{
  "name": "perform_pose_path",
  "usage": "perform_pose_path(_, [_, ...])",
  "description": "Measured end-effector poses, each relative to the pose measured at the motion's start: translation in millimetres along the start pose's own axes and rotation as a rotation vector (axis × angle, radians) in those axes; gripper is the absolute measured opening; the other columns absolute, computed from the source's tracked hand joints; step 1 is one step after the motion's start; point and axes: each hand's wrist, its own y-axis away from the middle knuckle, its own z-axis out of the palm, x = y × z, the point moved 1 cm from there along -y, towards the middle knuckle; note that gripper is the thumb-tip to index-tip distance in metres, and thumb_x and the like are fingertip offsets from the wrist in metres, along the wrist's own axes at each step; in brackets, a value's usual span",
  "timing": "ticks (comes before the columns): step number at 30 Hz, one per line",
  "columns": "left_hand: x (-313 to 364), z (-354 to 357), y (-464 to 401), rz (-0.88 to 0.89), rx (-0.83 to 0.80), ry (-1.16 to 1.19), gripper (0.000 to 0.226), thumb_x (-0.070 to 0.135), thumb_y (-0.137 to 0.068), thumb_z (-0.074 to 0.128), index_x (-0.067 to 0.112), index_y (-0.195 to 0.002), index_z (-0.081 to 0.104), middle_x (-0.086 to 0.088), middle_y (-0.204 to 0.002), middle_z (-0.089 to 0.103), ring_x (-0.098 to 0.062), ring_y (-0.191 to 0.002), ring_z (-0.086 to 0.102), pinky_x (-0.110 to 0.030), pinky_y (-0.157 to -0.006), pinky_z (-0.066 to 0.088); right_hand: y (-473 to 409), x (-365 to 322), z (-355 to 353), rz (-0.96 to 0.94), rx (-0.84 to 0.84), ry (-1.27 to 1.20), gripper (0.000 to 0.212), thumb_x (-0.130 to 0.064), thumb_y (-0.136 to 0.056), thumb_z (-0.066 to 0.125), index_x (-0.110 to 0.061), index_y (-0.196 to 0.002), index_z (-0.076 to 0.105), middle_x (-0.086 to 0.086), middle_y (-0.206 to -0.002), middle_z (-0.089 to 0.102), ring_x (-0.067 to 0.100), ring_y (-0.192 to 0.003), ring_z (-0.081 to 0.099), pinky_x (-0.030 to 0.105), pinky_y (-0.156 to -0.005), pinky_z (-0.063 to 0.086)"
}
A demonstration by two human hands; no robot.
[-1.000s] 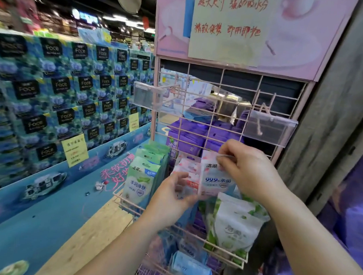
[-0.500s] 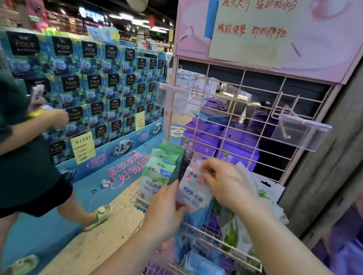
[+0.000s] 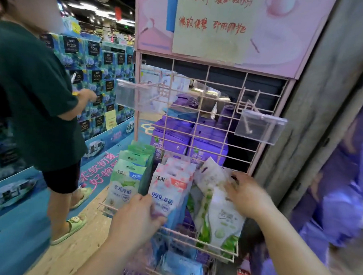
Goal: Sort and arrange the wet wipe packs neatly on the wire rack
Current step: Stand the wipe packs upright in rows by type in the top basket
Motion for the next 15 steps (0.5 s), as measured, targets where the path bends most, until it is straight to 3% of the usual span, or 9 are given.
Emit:
perform_pose_path(2, [6.1,1.0,3.6,0.088,0.134,-0.103,0.034,0.051,-0.069,0.073,0.030,-0.088,0.056,0.004,-0.101,0.055,-0.020,-0.092,0.054,-0.034,-0.078,0.045,1.8,6.8,4.9,0.010,-0.031,-0.029,0.052,-0.047,-0.086,0.054,-0.020,-0.131,0.049,0.008,-0.127,0.058,0.028,-0.112,0.057,0.035,-0.088,0.049])
perform_pose_path(5, [22.8,9.8,13.7,0.286,0.392,0.021,0.041,0.032,-0.061,0.082,0.021,-0.095,0.064,-0.003,-0.103,0.056,-0.025,-0.093,0.053,-0.035,-0.080,0.042,4.4,11.0,1.2,-0.025,-0.045,-0.104,0.045,-0.045,-0.084,0.061,-0.024,-0.123,0.061,0.000,-0.123,0.062,0.022,-0.110,0.060,0.032,-0.089,0.049])
perform_pose_path(7, [42.8,12.6,18.9,0.350,0.271,0.170,0.051,0.044,-0.069,0.075,0.026,-0.112,0.057,0.006,-0.112,0.051,-0.015,-0.102,0.051,-0.029,-0.087,0.041,9.2,12.7,1.7,-0.084,-0.015,-0.203,0.030,-0.036,-0.084,0.066,-0.022,-0.110,0.070,-0.007,-0.101,0.066,0.019,-0.101,0.063,0.028,-0.085,0.050])
perform_pose_path(9, [58.5,24.9,18.9,0.237,-0.068,0.419,0.088,0.058,-0.064,0.073,0.034,-0.139,0.034,0.016,-0.130,0.043,-0.004,-0.119,0.045,-0.027,-0.103,0.038,18.0,12.1,2.4,-0.093,0.000,-0.397,0.011,-0.024,-0.082,0.071,-0.019,-0.092,0.074,-0.012,-0.078,0.061,0.016,-0.086,0.065,0.028,-0.078,0.050])
perform_pose_path(10, [64.3,31.9,17.3,0.176,-0.210,0.549,0.105,0.060,-0.058,0.076,0.038,-0.145,0.020,0.019,-0.137,0.041,-0.003,-0.124,0.044,-0.028,-0.107,0.038,23.2,11.8,3.0,-0.090,-0.022,-0.482,0.002,-0.021,-0.082,0.071,-0.021,-0.083,0.073,-0.011,-0.072,0.060,0.013,-0.077,0.063,0.028,-0.075,0.051])
perform_pose_path(11, [69.7,36.1,15.5,0.122,-0.316,0.634,0.115,0.057,-0.054,0.080,0.043,-0.146,0.011,0.022,-0.138,0.042,-0.002,-0.124,0.045,-0.025,-0.106,0.040,27.3,12.6,4.9,-0.096,-0.044,-0.542,0.006,-0.021,-0.082,0.071,-0.024,-0.077,0.069,-0.009,-0.070,0.061,0.010,-0.069,0.059,0.026,-0.071,0.051])
perform_pose_path(13, [78.2,40.5,11.6,0.070,-0.391,0.702,0.118,0.047,-0.056,0.085,0.047,-0.142,0.005,0.027,-0.137,0.042,-0.001,-0.121,0.046,-0.011,-0.097,0.039,31.4,17.6,9.7,-0.117,-0.062,-0.584,0.013,-0.021,-0.085,0.066,-0.024,-0.072,0.063,-0.009,-0.068,0.059,0.004,-0.061,0.050,0.019,-0.063,0.045])
perform_pose_path(15, [85.5,38.0,6.5,0.060,-0.389,0.701,0.131,0.039,-0.061,0.085,0.041,-0.147,-0.014,0.024,-0.145,0.029,0.001,-0.127,0.031,-0.013,-0.098,0.030,31.3,24.1,12.0,-0.096,-0.063,-0.595,0.012,-0.024,-0.087,0.061,-0.024,-0.076,0.063,-0.008,-0.071,0.061,0.007,-0.065,0.051,0.023,-0.065,0.044])
